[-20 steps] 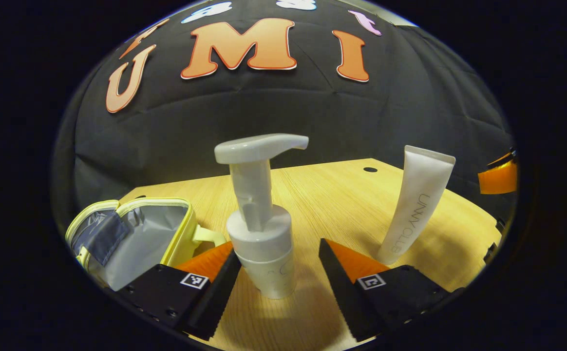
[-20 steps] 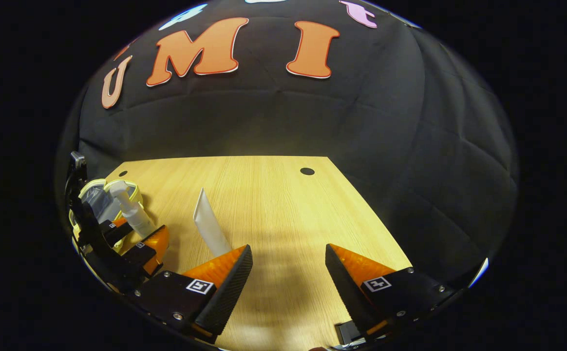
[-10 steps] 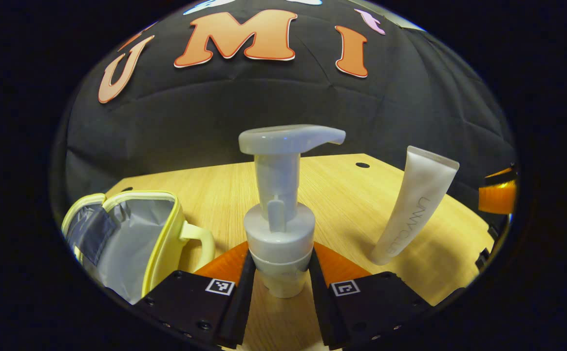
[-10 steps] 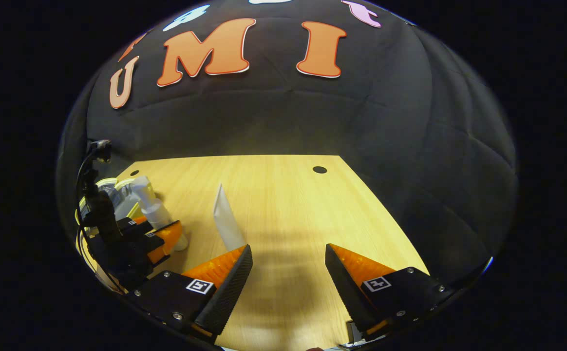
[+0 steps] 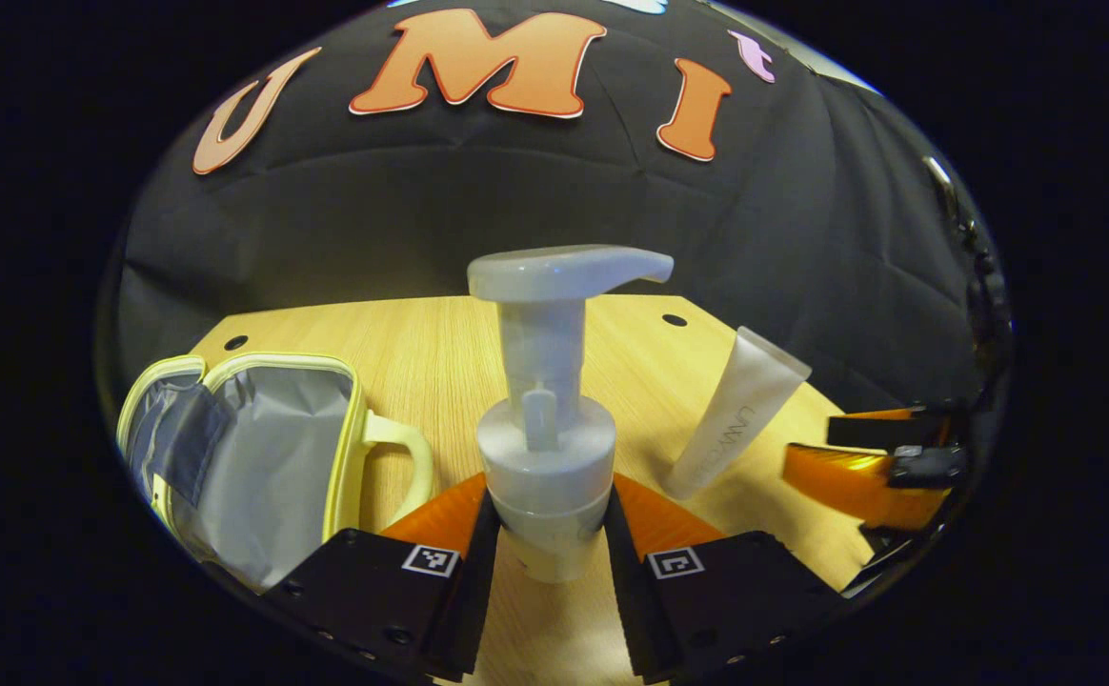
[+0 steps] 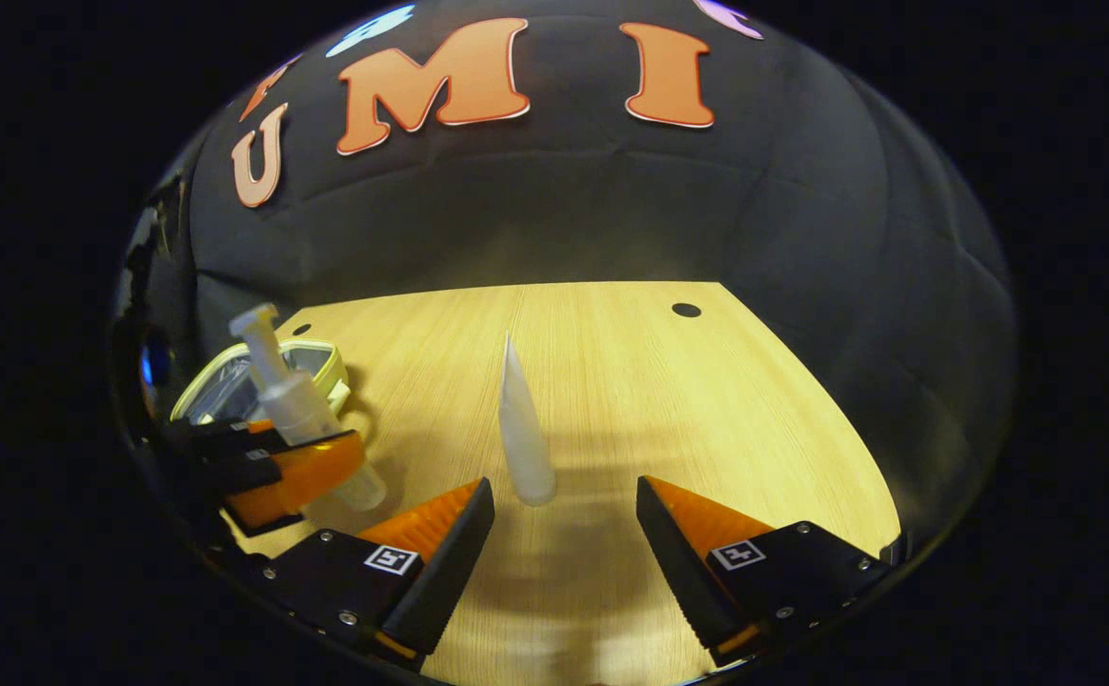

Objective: First open the suitcase, pack the skin care products into it, and then close the suitcase.

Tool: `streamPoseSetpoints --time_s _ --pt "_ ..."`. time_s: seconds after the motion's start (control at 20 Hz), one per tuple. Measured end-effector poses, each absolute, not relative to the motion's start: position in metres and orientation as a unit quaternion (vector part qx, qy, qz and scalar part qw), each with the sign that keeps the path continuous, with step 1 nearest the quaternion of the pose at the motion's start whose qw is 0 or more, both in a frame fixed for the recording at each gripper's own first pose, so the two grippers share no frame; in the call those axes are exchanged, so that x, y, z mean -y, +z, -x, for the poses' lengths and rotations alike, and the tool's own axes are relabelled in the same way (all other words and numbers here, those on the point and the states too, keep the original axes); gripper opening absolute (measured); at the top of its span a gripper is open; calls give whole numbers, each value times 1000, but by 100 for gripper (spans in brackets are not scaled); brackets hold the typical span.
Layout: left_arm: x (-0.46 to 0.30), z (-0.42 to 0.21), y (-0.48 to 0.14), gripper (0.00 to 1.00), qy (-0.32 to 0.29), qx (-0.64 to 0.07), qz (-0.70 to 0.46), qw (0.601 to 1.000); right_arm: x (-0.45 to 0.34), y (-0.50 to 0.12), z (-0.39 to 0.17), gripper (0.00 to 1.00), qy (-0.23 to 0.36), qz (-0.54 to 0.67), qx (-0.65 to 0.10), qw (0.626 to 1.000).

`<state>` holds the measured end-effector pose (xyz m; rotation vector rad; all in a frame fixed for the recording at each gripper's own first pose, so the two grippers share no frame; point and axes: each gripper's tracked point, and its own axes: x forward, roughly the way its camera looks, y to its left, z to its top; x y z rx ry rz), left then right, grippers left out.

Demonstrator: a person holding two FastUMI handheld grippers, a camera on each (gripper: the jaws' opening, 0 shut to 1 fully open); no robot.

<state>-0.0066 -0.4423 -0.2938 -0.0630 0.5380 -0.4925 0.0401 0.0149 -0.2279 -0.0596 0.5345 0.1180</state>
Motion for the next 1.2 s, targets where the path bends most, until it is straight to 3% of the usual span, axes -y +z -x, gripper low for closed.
streamPoseSetpoints --time_s 0.35,0.5,0.6,0.75,0.85,0.9,1.05,1.2 --pt "380 10 -243 57 -204 -253 72 943 -41 -264 -76 96 87 39 -287 953" --pt "355 9 -239 57 -176 -253 61 949 -44 -278 -85 92 89 40 -299 949" --pt "347 8 -237 57 -171 -252 62 950 -46 -280 -91 81 90 37 -299 949" --pt "336 9 -243 57 -172 -256 55 950 -43 -283 -97 55 83 36 -303 949" --pt "329 8 -246 57 -172 -264 58 947 -42 -283 -98 43 84 34 -306 948" --pt "327 8 -246 57 -173 -268 60 946 -42 -283 -98 46 82 32 -308 947" --pt "320 8 -247 57 -182 -280 66 940 -41 -282 -95 37 77 10 -329 941" --pt "311 3 -242 57 -208 -298 63 930 -46 -271 -86 35 68 -36 -344 936"
